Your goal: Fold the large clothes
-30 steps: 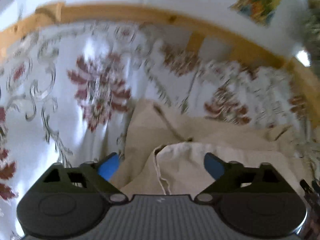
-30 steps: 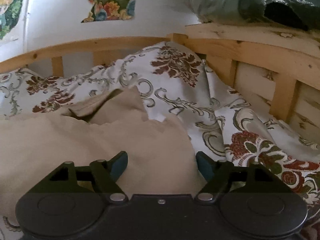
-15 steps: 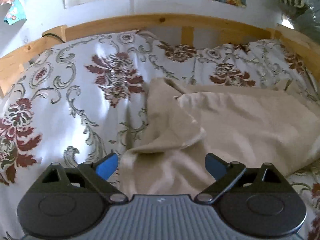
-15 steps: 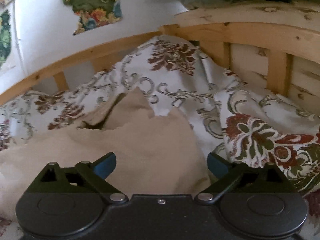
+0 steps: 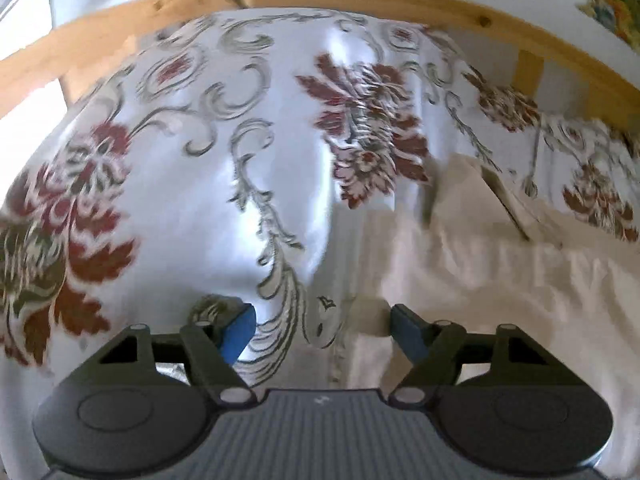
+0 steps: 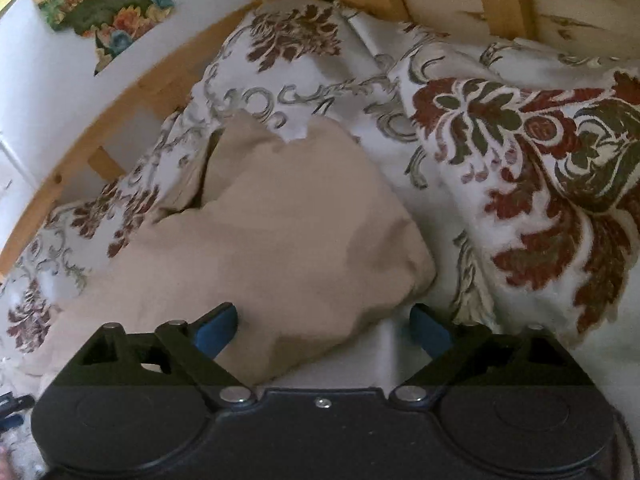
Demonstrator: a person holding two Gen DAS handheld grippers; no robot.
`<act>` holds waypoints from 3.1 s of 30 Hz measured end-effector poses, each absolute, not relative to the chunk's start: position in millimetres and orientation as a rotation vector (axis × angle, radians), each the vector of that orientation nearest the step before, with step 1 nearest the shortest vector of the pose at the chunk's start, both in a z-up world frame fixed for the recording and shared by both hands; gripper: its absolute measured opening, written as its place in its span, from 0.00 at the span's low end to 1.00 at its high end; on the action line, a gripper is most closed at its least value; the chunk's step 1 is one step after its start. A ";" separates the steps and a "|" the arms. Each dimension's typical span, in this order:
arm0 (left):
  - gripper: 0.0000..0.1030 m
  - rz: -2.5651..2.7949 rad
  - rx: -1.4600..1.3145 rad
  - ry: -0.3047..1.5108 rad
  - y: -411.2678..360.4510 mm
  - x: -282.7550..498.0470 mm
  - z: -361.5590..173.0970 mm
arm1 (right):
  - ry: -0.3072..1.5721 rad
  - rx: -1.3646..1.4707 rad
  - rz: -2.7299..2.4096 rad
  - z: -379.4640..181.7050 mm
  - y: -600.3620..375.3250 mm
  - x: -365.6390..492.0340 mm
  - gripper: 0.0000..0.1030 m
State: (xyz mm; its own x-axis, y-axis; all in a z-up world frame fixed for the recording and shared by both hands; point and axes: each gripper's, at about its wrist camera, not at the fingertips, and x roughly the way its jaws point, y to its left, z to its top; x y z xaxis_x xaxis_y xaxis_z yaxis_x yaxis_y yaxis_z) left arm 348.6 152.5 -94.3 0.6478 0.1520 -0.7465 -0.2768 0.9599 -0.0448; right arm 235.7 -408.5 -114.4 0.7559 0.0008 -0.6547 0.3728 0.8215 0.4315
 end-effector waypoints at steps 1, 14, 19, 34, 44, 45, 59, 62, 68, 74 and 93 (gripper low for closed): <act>0.79 0.231 -0.169 0.823 153.4 343.4 -92.9 | 0.680 0.581 -0.225 -115.7 -410.0 235.9 0.91; 0.89 -0.197 -0.391 0.777 127.6 239.9 -96.5 | 0.601 0.608 -0.311 -122.1 -417.7 250.3 0.64; 0.89 -0.112 -0.548 0.883 123.1 256.8 -130.3 | 0.636 0.539 -0.324 -116.3 -413.6 243.9 0.70; 0.18 0.135 -0.539 0.805 139.2 278.2 -115.9 | 0.632 0.585 -0.272 -126.8 -421.4 247.6 0.61; 0.03 0.155 -0.440 0.733 122.7 270.0 -98.8 | 0.633 0.544 -0.225 -121.9 -415.2 248.8 0.30; 0.03 0.155 -0.443 0.726 124.8 267.6 -97.9 | 0.633 0.522 -0.220 -120.0 -413.0 248.5 0.28; 0.03 0.169 -0.416 0.676 156.4 211.4 -91.3 | 0.710 0.405 -0.132 -86.6 -377.6 210.5 0.17; 0.10 0.153 -0.469 0.684 164.9 213.9 -97.0 | 0.700 0.373 -0.179 -91.5 -376.5 213.9 0.36; 0.51 0.105 -0.559 0.713 175.4 218.4 -114.5 | 0.444 -0.024 -0.217 -75.7 -326.0 220.3 0.73; 0.56 0.090 -0.590 0.747 182.7 223.5 -128.0 | 0.348 -0.227 0.053 -84.4 -239.3 270.7 0.78; 0.67 0.052 -0.561 0.770 182.4 224.7 -129.7 | 0.413 -0.483 0.166 -117.8 -148.3 298.9 0.78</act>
State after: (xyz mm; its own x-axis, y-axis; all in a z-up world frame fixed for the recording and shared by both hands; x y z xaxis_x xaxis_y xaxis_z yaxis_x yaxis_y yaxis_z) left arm 224.7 182.4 -129.7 0.7244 -0.1554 -0.6717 -0.2448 0.8528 -0.4613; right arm 298.9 -148.3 -117.8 0.9044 0.0580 -0.4227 -0.2507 0.8740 -0.4164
